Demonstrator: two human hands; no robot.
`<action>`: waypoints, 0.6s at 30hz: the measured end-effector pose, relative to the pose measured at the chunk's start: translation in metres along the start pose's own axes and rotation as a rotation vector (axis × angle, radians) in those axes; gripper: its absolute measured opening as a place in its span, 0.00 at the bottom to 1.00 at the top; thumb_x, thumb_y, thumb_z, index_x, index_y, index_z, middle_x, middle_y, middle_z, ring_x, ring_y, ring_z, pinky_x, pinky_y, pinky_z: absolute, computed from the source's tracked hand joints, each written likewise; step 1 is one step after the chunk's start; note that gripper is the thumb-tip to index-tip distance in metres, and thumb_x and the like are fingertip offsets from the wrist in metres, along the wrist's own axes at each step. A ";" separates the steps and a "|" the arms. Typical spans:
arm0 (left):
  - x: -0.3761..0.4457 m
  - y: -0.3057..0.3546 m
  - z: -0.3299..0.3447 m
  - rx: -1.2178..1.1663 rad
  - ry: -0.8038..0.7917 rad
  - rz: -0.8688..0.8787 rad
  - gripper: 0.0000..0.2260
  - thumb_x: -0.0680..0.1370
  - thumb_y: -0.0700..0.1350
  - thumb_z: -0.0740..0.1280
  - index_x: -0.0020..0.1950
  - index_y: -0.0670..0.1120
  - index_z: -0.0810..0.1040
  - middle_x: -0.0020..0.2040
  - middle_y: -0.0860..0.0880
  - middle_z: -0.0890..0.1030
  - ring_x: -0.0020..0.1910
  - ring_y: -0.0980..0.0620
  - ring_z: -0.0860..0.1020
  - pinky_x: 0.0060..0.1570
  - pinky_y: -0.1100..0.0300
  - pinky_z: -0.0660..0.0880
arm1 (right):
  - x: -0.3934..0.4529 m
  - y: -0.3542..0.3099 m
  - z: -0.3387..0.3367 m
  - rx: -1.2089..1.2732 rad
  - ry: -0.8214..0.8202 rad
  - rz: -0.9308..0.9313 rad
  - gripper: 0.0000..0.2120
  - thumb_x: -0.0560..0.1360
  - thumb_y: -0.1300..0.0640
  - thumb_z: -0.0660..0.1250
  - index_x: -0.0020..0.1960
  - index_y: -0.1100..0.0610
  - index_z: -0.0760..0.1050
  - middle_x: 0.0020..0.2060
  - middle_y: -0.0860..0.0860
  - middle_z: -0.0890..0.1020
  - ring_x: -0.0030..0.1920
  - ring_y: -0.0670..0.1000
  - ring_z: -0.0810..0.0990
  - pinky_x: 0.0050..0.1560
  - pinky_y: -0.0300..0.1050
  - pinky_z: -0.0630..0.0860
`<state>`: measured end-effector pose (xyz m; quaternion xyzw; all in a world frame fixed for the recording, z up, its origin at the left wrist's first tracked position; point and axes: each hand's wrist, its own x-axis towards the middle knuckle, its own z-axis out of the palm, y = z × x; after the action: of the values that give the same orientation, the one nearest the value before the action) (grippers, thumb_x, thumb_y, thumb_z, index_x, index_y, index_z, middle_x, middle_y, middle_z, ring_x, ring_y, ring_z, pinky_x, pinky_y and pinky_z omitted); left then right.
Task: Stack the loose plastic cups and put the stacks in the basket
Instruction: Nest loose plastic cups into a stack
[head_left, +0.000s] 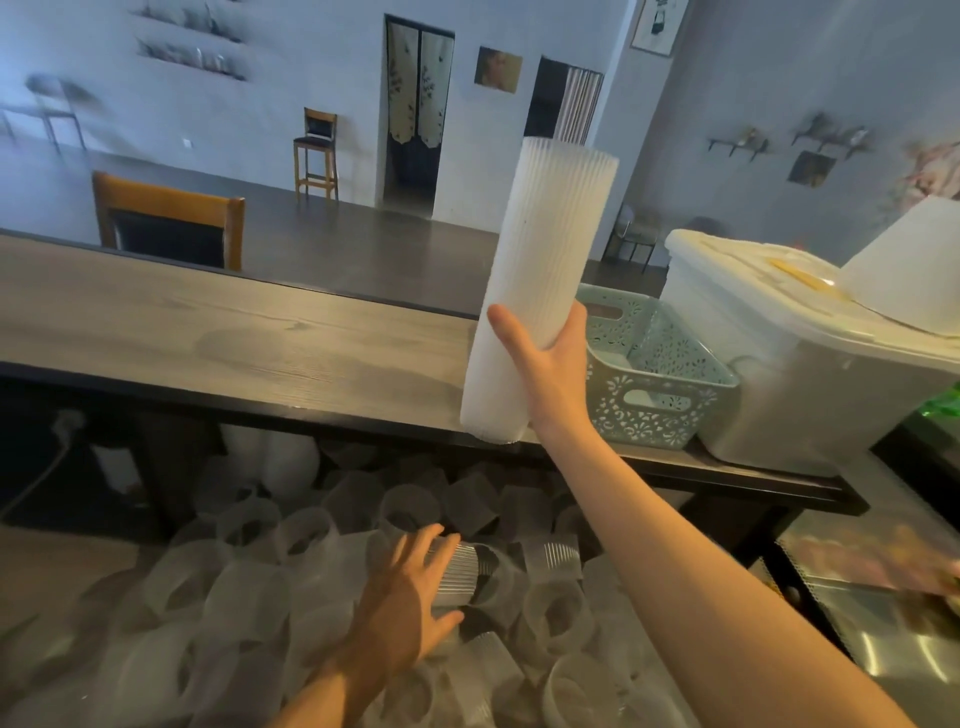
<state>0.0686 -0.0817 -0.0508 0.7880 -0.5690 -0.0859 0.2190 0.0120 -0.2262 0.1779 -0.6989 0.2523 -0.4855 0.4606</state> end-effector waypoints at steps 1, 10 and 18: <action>0.000 -0.002 0.001 0.008 0.006 0.000 0.38 0.75 0.62 0.67 0.80 0.55 0.53 0.78 0.54 0.54 0.75 0.52 0.58 0.71 0.58 0.64 | 0.003 0.002 0.003 -0.002 0.012 0.000 0.27 0.70 0.44 0.77 0.59 0.42 0.63 0.53 0.43 0.76 0.52 0.44 0.79 0.48 0.46 0.78; 0.003 -0.005 -0.002 0.058 0.022 0.017 0.37 0.77 0.60 0.65 0.80 0.53 0.50 0.79 0.54 0.53 0.76 0.52 0.57 0.73 0.59 0.60 | 0.012 0.015 0.015 -0.043 0.035 -0.044 0.34 0.70 0.45 0.77 0.67 0.47 0.61 0.55 0.42 0.74 0.54 0.41 0.76 0.44 0.34 0.71; 0.008 -0.007 -0.006 0.036 0.022 0.020 0.35 0.75 0.60 0.67 0.79 0.52 0.58 0.74 0.54 0.61 0.70 0.53 0.66 0.65 0.61 0.68 | 0.009 0.020 0.010 -0.101 -0.010 -0.018 0.40 0.68 0.43 0.78 0.71 0.50 0.59 0.60 0.46 0.73 0.57 0.45 0.75 0.55 0.46 0.77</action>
<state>0.0801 -0.0862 -0.0475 0.7869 -0.5759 -0.0648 0.2117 0.0266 -0.2383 0.1632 -0.7259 0.2682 -0.4727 0.4215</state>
